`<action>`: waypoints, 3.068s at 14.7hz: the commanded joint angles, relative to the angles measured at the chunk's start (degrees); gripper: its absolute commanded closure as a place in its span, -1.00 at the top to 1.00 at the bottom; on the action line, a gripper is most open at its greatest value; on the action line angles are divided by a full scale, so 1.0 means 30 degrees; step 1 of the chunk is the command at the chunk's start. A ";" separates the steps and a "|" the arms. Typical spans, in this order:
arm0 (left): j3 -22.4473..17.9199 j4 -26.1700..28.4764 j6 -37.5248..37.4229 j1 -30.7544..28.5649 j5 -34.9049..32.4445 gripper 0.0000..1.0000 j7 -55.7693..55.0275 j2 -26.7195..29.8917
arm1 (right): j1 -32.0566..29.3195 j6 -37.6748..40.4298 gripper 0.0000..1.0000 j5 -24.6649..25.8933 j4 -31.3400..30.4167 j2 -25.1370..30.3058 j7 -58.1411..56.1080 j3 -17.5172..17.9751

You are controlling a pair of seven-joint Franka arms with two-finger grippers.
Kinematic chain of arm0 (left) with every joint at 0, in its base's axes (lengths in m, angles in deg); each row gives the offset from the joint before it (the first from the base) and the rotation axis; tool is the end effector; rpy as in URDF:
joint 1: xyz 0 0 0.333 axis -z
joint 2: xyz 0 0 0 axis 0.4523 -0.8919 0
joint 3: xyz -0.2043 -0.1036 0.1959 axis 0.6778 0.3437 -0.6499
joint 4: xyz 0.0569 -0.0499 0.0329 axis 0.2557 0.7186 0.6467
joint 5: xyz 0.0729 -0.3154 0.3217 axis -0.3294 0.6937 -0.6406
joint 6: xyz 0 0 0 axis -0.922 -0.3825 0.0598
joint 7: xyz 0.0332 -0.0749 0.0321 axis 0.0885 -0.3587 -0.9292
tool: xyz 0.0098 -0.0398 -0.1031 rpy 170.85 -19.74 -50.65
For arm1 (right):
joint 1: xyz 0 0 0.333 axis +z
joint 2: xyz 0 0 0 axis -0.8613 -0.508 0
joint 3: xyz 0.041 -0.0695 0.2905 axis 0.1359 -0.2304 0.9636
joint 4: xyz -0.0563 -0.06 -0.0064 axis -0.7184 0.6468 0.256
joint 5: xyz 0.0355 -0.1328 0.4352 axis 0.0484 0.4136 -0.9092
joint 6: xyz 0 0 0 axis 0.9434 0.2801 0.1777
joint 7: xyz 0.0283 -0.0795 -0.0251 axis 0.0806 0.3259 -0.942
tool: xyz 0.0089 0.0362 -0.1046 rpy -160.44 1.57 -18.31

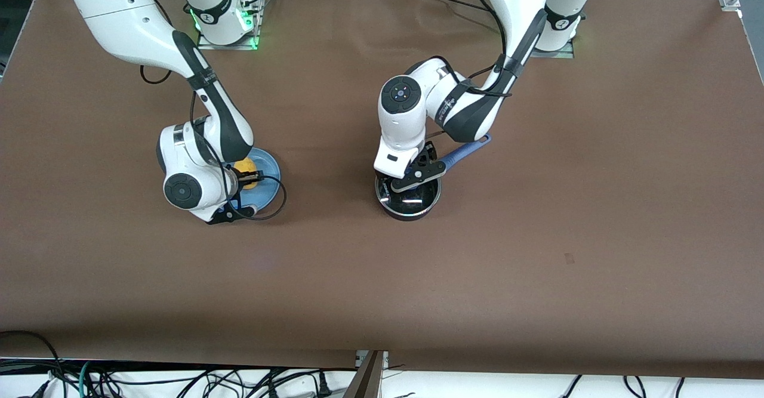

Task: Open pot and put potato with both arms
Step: 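Grasp the lid knob with the left gripper while the right gripper grasps the potato, then lift the lid off with the left gripper while the right gripper carries the potato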

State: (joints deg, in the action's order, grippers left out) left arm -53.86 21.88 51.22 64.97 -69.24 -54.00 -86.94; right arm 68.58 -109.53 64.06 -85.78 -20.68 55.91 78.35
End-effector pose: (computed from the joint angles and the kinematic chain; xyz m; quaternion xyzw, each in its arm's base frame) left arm 0.5644 -0.5000 0.2295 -0.9797 -0.1982 -0.0204 0.0237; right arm 0.6305 0.1601 0.1196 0.9763 0.1018 -0.1908 0.0062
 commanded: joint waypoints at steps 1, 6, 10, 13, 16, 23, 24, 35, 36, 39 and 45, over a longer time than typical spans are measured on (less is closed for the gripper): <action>-0.0195 0.0468 0.0285 0.0197 -0.0580 0.94 -0.0052 0.0303 | -0.0078 0.0285 -0.52 -0.0232 -0.0307 0.0639 0.0669 0.0047; -0.0165 0.0614 0.0285 0.0168 -0.0931 0.82 0.0445 0.0391 | -0.0136 0.2159 -0.54 -0.0232 0.1624 0.0815 0.0937 0.0017; -0.0136 0.0615 0.0314 0.0139 -0.0931 0.57 0.0505 0.0391 | -0.0253 0.3917 -0.54 -0.0232 0.3529 0.0962 0.0965 0.0017; -0.0136 0.0615 0.0285 0.0139 -0.0931 0.36 0.0505 0.0391 | -0.0254 0.4037 -0.54 -0.0232 0.3825 0.0962 0.0965 -0.0012; -0.0136 0.0585 0.0256 0.0109 -0.0931 -0.05 0.0505 0.0420 | -0.0254 0.4037 -0.53 -0.0262 0.4175 0.1080 0.0965 -0.0012; -0.0136 0.0469 0.0022 -0.0533 -0.0639 -0.25 0.1642 0.1150 | -0.0254 0.4037 -0.54 -0.0436 0.4382 0.1109 0.0965 0.0017; -0.0107 0.0468 -0.0037 -0.0883 -0.0435 -0.25 0.1966 0.1443 | -0.0196 0.4037 -0.54 -0.1018 0.4614 0.1109 0.1023 0.0017; -0.0107 0.0556 -0.5043 -0.6623 0.3434 -0.28 1.0518 0.5487 | 0.2700 0.1466 -0.54 -0.3162 0.5232 0.0905 0.9772 0.1188; -0.0107 0.0643 -0.5250 -0.7238 0.3434 -0.28 1.1249 0.5663 | 0.3256 0.0589 -0.54 -0.3162 0.5232 0.0845 1.0973 0.1247; -0.0107 0.1578 -0.5078 -0.8734 0.3405 -0.26 1.3886 0.5898 | 0.4984 -0.1930 -0.55 -0.3133 0.5232 0.0495 1.4927 0.1307; -0.0136 0.6987 0.0357 -0.9967 0.3141 -0.25 1.5797 0.7126 | 0.7682 -0.7469 -0.55 -0.3104 0.5494 -0.0940 2.2429 0.1336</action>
State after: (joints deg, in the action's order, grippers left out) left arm -54.72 32.57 44.27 35.96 -60.49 -8.75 -70.54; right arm 89.96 -128.46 54.99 -70.80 -21.75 116.96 82.45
